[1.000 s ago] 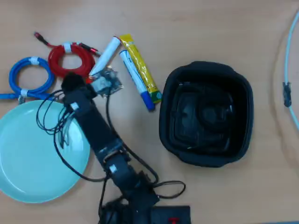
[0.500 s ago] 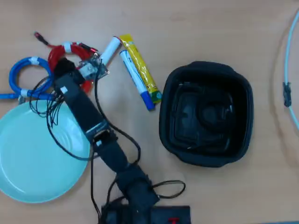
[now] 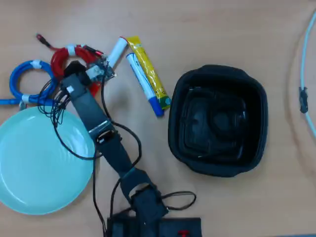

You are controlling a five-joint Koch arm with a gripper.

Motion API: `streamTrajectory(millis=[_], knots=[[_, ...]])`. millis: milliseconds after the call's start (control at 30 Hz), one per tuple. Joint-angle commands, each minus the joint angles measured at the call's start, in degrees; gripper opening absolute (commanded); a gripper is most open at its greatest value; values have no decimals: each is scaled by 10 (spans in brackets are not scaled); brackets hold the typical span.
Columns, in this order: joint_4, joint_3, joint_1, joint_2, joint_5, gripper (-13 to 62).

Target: Put a black charging cable in a black bowl and put a red charging cable in a green bowl

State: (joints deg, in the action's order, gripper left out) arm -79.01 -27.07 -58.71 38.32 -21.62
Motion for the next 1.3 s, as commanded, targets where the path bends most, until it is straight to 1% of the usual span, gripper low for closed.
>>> streamTrajectory(millis=[0, 467, 533, 600, 667, 900, 933, 1000, 1267], knots=[[32, 58, -2, 4, -10, 531], [49, 66, 43, -22, 13, 527], [52, 69, 47, -25, 15, 507], [52, 69, 48, -30, 16, 446], [51, 69, 48, -34, 16, 352], [43, 69, 48, -36, 4, -84], [40, 69, 48, -36, 4, -94], [37, 69, 48, -34, 4, -59], [11, 69, 45, -31, 9, -62]])
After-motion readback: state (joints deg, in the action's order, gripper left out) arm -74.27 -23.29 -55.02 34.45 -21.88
